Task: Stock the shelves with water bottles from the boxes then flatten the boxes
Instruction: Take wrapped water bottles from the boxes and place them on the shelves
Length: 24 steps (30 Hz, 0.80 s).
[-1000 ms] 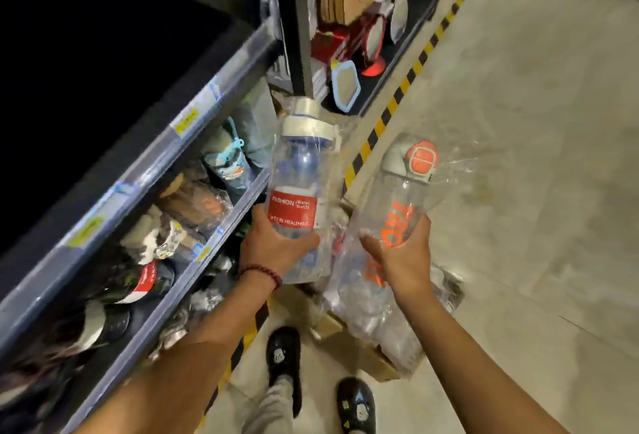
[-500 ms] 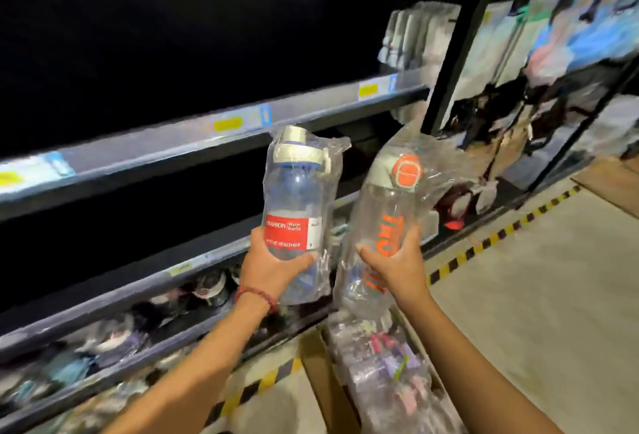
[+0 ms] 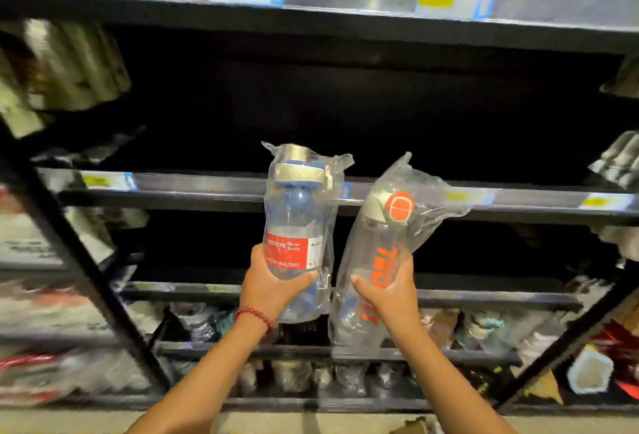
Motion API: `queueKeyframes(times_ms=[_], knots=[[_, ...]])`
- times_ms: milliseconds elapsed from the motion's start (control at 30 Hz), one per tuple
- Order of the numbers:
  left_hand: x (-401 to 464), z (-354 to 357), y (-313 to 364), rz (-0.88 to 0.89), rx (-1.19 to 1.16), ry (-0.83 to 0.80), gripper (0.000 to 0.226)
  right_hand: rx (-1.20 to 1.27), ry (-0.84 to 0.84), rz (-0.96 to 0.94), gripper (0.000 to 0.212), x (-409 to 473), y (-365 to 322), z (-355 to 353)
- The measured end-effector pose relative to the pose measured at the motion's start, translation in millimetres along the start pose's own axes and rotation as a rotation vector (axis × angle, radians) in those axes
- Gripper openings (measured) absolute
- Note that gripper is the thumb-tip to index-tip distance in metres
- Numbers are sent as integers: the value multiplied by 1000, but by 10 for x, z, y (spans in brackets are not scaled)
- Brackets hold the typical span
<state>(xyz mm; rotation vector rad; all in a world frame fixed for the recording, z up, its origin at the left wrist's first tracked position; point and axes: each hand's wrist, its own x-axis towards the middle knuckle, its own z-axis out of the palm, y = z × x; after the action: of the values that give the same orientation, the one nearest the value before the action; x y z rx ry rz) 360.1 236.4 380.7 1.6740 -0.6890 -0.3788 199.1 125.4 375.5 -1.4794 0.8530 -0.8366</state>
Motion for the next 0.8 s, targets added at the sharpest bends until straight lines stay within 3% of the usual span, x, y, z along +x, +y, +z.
queueKeyframes(times_ms=[167, 400, 633, 800], knots=[[171, -1079, -312, -30, 54, 100, 73, -3, -124, 6, 79, -18, 5, 1179], [158, -2217, -885, -143, 108, 187, 77, -87, -266, 51, 58, -219, 134, 2478], [111, -2627, -1576, -332, 90, 214, 90, -169, -337, 74, 75, -296, 471, 3048], [244, -2561, -1961, -412, 179, 222, 82, -262, -390, 77, 81, -61, 853, 3177]])
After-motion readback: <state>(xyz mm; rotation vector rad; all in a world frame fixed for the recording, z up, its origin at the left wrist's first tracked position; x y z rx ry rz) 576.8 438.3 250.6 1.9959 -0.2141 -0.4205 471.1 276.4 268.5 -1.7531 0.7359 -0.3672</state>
